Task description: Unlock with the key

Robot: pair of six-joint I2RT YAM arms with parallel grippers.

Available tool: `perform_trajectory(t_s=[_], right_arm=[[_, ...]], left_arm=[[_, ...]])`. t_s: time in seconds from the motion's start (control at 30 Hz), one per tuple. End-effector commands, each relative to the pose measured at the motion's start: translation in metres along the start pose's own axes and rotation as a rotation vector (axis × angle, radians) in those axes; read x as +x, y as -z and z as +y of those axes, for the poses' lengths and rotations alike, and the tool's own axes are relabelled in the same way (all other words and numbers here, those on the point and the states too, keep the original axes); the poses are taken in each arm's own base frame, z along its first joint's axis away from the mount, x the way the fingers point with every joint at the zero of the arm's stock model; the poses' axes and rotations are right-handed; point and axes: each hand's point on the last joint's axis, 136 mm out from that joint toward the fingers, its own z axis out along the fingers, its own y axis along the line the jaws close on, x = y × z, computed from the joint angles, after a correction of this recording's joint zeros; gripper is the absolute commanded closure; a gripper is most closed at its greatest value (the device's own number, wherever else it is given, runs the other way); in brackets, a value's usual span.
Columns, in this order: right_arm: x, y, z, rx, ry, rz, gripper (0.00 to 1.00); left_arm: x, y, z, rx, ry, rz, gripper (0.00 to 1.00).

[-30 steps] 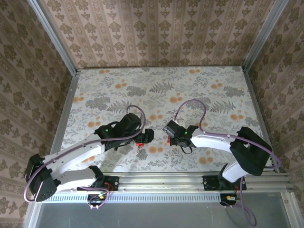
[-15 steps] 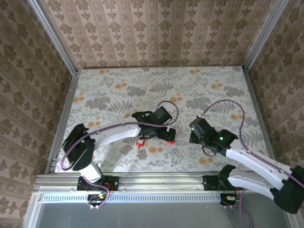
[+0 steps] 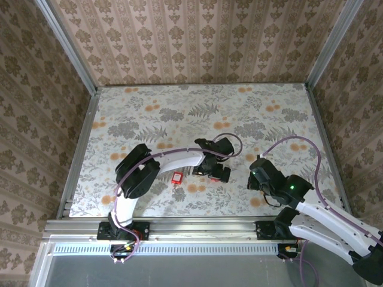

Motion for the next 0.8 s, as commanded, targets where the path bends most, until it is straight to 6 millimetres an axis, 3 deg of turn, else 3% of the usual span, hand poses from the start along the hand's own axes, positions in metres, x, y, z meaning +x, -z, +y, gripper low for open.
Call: perform_trajectory(t_s=[0.0, 0.2, 0.5, 0.77], right_arm=[[0.005, -0.002, -0.001, -0.021, -0.025, 0.002, 1.00], [0.009, -0.006, 0.000, -0.035, -0.015, 0.005, 1.00], [0.012, -0.009, 0.003, -0.059, -0.008, 0.008, 1.00], [0.014, -0.011, 0.006, -0.084, -0.007, 0.001, 1.00]], left_arm=[[0.008, -0.003, 0.004, -0.037, 0.021, 0.056, 0.07], [0.003, -0.013, 0.010, -0.084, 0.024, 0.083, 0.20], [-0.012, -0.016, 0.000, -0.091, 0.011, 0.070, 0.22], [-0.018, -0.025, -0.001, -0.082, 0.018, 0.081, 0.40]])
